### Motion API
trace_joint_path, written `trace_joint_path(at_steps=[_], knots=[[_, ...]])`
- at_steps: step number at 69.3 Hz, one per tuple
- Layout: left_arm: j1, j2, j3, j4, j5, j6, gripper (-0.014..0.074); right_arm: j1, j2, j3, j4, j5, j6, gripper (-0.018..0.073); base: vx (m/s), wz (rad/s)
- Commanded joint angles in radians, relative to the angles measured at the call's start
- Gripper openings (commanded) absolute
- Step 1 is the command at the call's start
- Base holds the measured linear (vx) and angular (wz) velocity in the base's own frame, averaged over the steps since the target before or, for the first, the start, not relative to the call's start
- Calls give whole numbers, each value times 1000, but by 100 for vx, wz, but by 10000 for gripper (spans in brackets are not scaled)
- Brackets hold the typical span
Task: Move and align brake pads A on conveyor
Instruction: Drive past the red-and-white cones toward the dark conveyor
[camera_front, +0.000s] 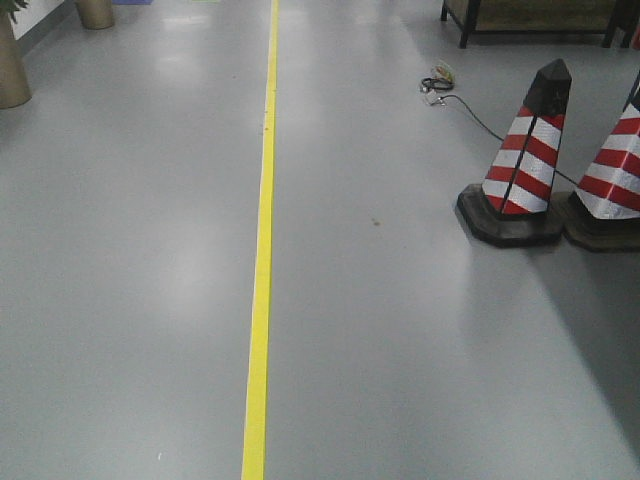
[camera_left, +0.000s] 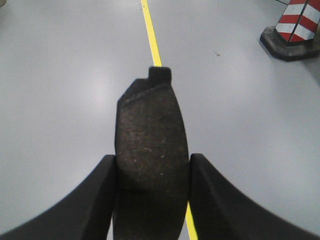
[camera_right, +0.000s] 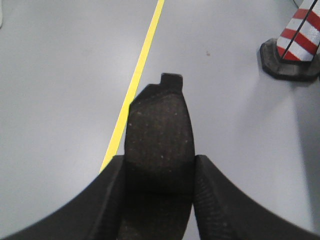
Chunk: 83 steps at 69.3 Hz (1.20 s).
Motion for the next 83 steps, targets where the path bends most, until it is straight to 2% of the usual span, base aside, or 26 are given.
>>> trace_joint_path(at_steps=[1, 54, 83], knots=[[-3, 5, -26, -7, -82, -3, -6, -2, 3, -28, 5, -86, -11, -6, 72, -9], [-3, 6, -26, -6, -83, -3, -6, -2, 3, -28, 5, -86, -11, -6, 67, -4], [-3, 6, -26, -6, -83, -3, -6, -2, 3, -28, 5, -86, -11, -6, 49, -11]])
